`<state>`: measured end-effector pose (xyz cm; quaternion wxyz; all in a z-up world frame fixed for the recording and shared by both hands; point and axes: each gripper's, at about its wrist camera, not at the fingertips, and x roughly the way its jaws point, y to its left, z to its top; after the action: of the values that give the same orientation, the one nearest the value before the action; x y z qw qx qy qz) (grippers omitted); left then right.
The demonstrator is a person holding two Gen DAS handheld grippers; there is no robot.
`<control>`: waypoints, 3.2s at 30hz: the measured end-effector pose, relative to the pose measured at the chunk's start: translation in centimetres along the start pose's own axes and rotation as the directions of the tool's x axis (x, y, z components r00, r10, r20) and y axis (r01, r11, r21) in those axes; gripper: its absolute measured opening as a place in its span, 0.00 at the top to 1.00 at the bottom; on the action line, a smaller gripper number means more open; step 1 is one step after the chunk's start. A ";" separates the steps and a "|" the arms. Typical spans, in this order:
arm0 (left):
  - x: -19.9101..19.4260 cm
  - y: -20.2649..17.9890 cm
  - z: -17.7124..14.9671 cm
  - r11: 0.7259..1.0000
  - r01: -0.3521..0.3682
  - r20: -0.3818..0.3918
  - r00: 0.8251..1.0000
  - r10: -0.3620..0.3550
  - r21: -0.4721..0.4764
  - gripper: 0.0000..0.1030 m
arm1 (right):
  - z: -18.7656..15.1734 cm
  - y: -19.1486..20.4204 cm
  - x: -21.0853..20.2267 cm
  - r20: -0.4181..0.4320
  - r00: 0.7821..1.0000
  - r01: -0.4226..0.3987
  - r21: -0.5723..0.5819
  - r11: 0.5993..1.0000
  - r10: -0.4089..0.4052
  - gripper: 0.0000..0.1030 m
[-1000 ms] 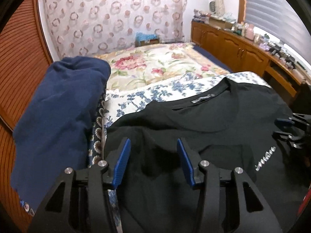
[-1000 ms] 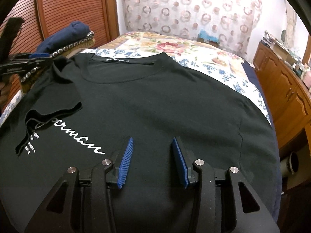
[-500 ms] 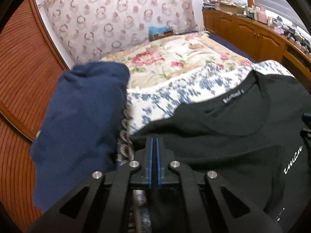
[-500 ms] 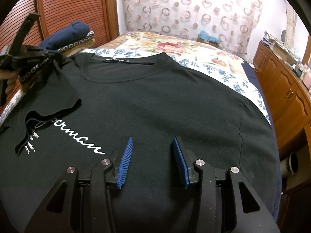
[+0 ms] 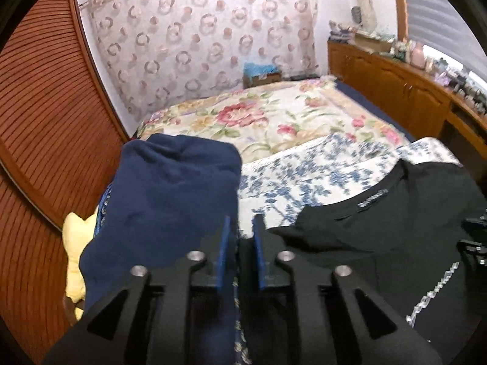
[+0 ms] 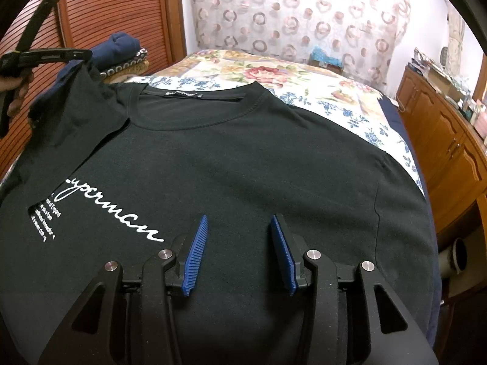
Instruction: Fold small clothes
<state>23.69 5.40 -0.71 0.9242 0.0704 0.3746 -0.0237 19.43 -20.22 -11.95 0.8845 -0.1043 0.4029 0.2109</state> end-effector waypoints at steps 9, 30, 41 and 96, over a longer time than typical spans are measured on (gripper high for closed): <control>-4.8 -2.0 -4.8 0.988 0.157 0.047 0.987 -0.157 0.001 0.64 | 0.0 0.0 0.0 0.000 1.000 0.000 0.000 1.000 0.000 0.57; -2.8 -7.3 -13.0 0.968 0.249 -0.096 0.965 -0.246 0.021 0.55 | 0.0 -0.1 0.1 0.001 1.000 0.003 -0.001 1.000 -0.003 0.55; -2.8 -8.7 -13.2 0.956 0.289 -0.113 0.953 -0.282 0.055 0.30 | -0.3 -0.7 -0.2 0.000 1.000 -0.004 0.010 1.000 0.004 0.53; -8.6 -9.7 -13.8 0.972 0.227 0.096 0.971 -0.221 -0.053 0.15 | -6.8 -12.8 -14.2 0.192 0.971 0.099 0.220 0.970 -0.143 0.98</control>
<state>7.13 -2.26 -5.61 0.9332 -0.0029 0.3390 -0.1190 12.43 -38.15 -5.42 0.9388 -0.0128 0.3218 0.1226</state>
